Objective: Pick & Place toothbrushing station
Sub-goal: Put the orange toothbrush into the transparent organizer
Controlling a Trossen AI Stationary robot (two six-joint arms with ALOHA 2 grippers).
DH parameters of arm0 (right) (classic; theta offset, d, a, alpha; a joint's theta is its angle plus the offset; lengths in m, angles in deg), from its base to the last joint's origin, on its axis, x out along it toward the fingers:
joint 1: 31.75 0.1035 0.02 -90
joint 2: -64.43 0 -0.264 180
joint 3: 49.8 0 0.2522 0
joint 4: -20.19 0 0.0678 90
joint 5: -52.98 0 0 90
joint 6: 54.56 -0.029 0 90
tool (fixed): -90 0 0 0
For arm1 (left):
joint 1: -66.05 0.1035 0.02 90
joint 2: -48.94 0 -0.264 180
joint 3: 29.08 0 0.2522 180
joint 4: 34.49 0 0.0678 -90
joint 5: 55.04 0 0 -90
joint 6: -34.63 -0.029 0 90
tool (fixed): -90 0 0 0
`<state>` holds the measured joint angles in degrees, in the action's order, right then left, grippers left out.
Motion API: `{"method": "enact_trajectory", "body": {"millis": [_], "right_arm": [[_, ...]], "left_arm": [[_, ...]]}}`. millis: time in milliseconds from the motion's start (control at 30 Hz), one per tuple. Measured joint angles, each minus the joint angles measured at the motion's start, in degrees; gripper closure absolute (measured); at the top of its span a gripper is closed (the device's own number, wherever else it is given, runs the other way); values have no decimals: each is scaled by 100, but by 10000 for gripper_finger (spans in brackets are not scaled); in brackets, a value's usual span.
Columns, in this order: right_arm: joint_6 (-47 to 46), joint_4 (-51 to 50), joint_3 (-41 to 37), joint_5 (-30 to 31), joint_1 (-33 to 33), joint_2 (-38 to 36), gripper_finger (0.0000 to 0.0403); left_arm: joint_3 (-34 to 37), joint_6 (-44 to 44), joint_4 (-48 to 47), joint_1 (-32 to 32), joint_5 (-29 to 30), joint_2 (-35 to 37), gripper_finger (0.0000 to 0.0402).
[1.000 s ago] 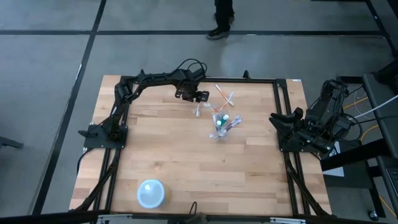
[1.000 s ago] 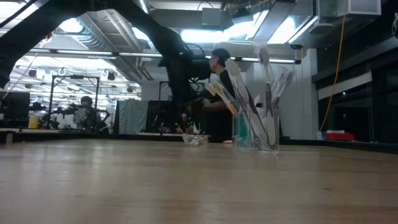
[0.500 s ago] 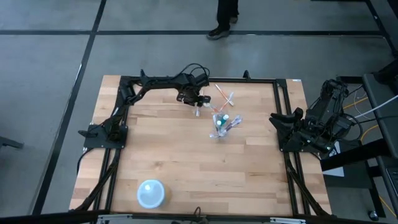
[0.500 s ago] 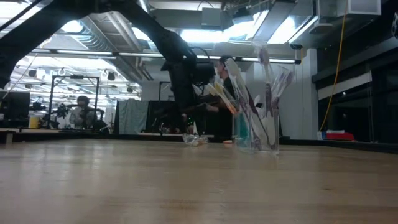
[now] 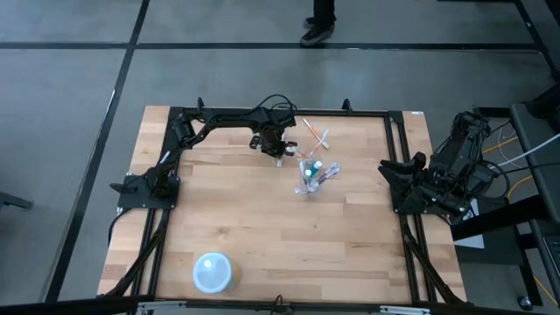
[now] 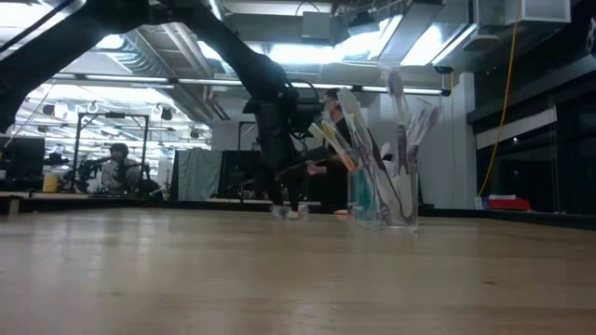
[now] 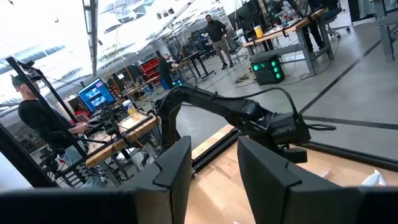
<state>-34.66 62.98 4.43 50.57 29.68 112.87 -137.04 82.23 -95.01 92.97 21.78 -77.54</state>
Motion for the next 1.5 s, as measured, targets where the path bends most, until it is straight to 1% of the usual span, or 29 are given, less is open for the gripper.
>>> {"method": "enact_trajectory", "body": {"millis": [67,133,167,267,333,500,567,667,800,867,933,1067,1100,1200,1267,1333,1400,1433,1500], "right_arm": [[-23,0,0,-2,0,29,271],[-95,-2,0,-8,0,58,271],[-123,-2,0,-16,0,75,271],[-186,-2,0,-20,0,129,271],[-264,-2,0,-45,-2,166,271],[-424,-1,0,-130,-2,233,271],[-450,0,0,-136,-2,260,271],[-448,0,0,-164,-2,265,271],[-424,-2,0,-176,-27,263,271],[-417,2,0,-283,-61,258,271],[-333,0,0,-444,-109,258,271],[60,0,0,-835,-226,258,271],[245,0,0,-991,-257,258,271],[688,-49,45,-1367,-343,260,271],[762,-446,249,-1373,-354,255,271],[732,-1281,575,-1345,-323,254,271],[483,-2435,1005,-1466,-314,269,271],[229,-3166,1292,-1598,-333,296,271],[-463,-4946,1895,-1915,-475,410,271]], "left_arm": [[-4,-129,0,0,-212,-54,344],[-1,-185,3,0,-287,-51,381],[9,-228,2,6,-281,-8,388],[33,-337,-49,83,-242,184,393],[33,-462,-56,192,-297,449,394],[29,-535,60,384,-777,1091,396],[28,-551,237,440,-1231,1384,396],[18,-596,405,481,-2103,1705,397],[18,-661,339,416,-3128,2031,397],[18,-660,330,361,-3673,2218,397],[18,-537,437,288,-4262,2380,397],[18,81,756,117,-5445,2687,398],[18,222,790,59,-5671,2744,398],[18,627,511,-96,-5726,2836,398],[18,714,360,-176,-5732,2855,398],[18,718,139,-251,-5733,2861,398],[18,718,24,-377,-5740,2861,398],[18,719,5,-434,-5751,2861,398],[18,725,-8,-550,-5781,2861,398]]}}
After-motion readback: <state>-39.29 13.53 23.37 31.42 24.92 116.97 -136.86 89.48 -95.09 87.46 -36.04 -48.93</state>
